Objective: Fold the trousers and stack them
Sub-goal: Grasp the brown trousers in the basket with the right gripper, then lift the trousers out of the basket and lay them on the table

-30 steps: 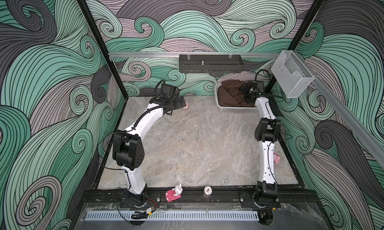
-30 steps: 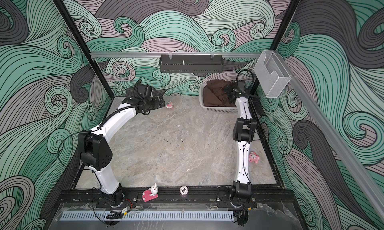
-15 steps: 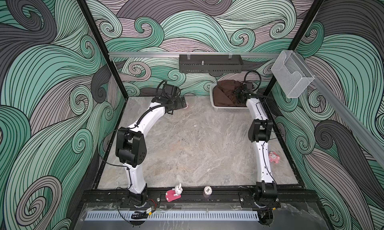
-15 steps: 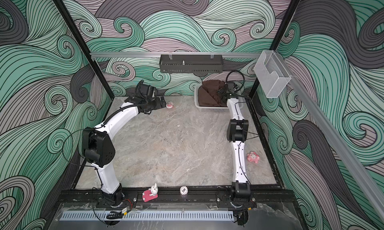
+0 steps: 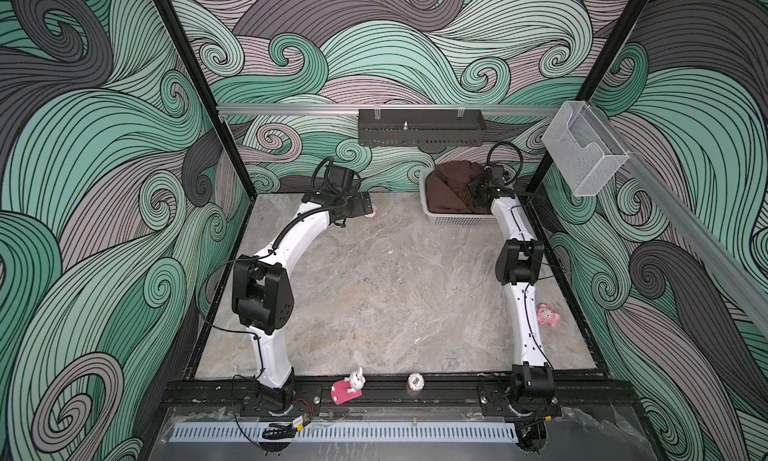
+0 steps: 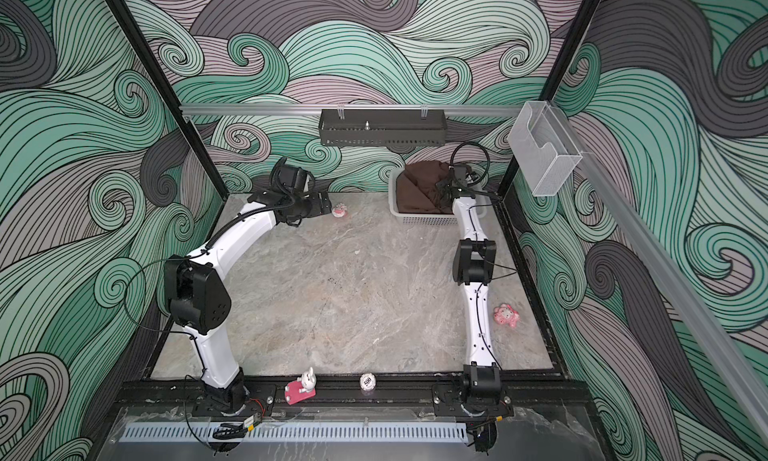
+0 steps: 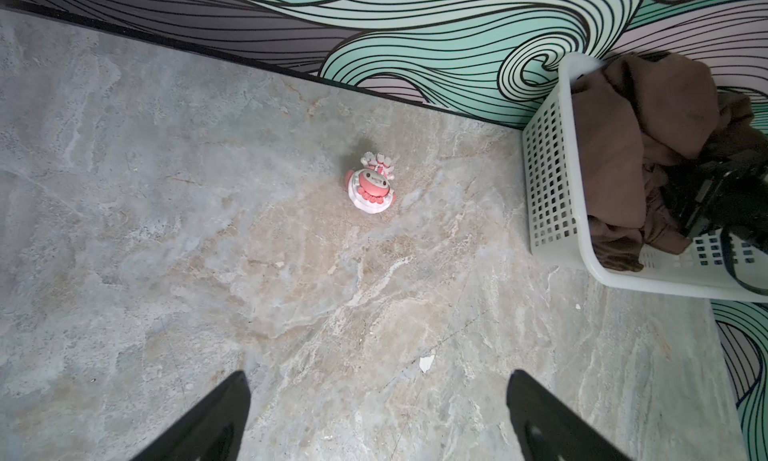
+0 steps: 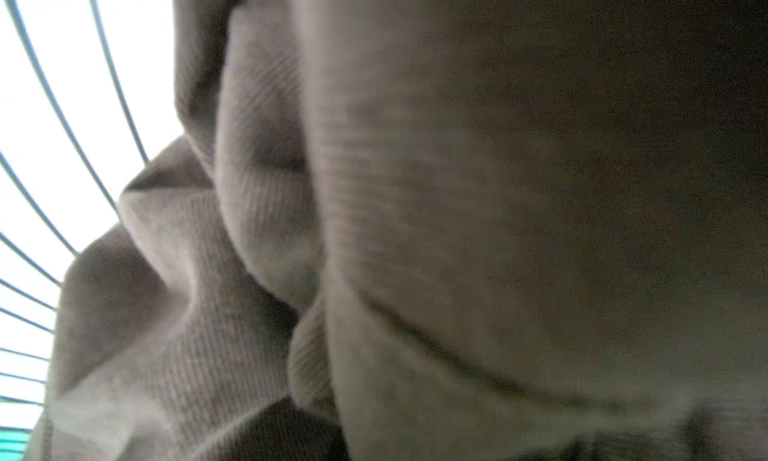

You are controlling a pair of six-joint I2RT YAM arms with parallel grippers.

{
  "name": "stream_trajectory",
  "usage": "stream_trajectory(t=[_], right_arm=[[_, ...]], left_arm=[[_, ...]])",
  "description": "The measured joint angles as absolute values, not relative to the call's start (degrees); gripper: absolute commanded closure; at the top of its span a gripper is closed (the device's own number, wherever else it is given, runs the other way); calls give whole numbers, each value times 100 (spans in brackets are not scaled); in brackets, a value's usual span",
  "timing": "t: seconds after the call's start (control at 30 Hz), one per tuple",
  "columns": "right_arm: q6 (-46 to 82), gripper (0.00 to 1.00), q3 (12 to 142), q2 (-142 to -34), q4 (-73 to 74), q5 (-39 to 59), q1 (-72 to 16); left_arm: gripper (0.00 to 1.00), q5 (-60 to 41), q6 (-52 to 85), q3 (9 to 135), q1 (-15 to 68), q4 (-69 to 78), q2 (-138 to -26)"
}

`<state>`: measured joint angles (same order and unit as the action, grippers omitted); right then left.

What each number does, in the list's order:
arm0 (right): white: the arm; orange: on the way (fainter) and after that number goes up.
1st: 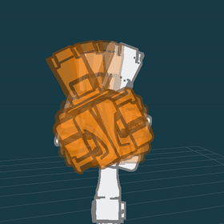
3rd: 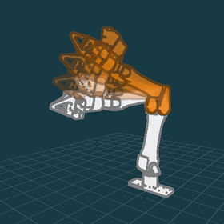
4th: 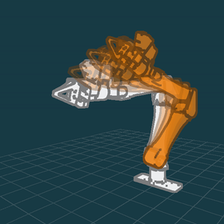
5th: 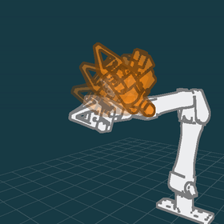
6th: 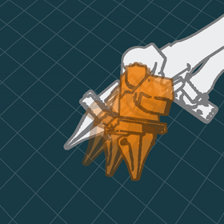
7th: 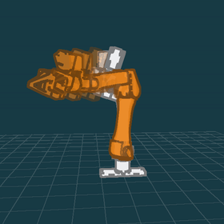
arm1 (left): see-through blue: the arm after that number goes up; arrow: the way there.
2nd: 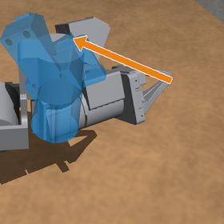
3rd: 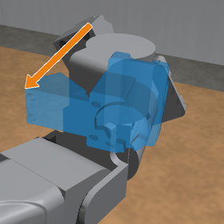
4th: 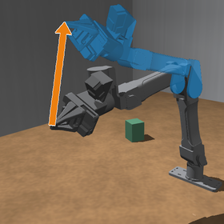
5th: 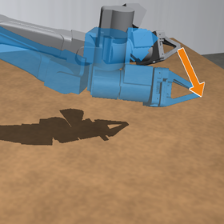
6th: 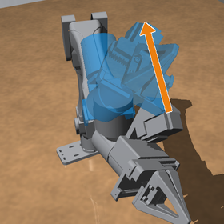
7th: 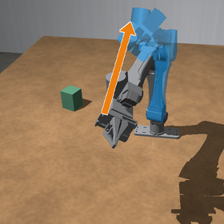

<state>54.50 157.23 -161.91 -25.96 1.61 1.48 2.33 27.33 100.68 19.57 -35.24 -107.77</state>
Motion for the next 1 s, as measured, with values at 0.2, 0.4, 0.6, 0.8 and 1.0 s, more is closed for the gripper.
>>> stream_trajectory(t=[0.2,0.4,0.6,0.8,1.0], right_arm=[[5588,100,15351,-15624,-2687,148,189],[5778,100,14805,-14536,-2718,143,248],[5883,100,13887,-12971,-2700,145,384],[5846,100,14169,-11987,-3173,130,451],[5625,100,14737,-11249,-3811,84,416]], left_arm=[[1,266,2644,10071,1953,-3688,-10698],[2,397,2569,10071,1953,-3802,-10300],[2,499,2556,10022,1953,-3826,-9734],[1,513,2851,9522,1953,-3776,-9072],[1,515,3065,8739,1953,-3691,-8340]])
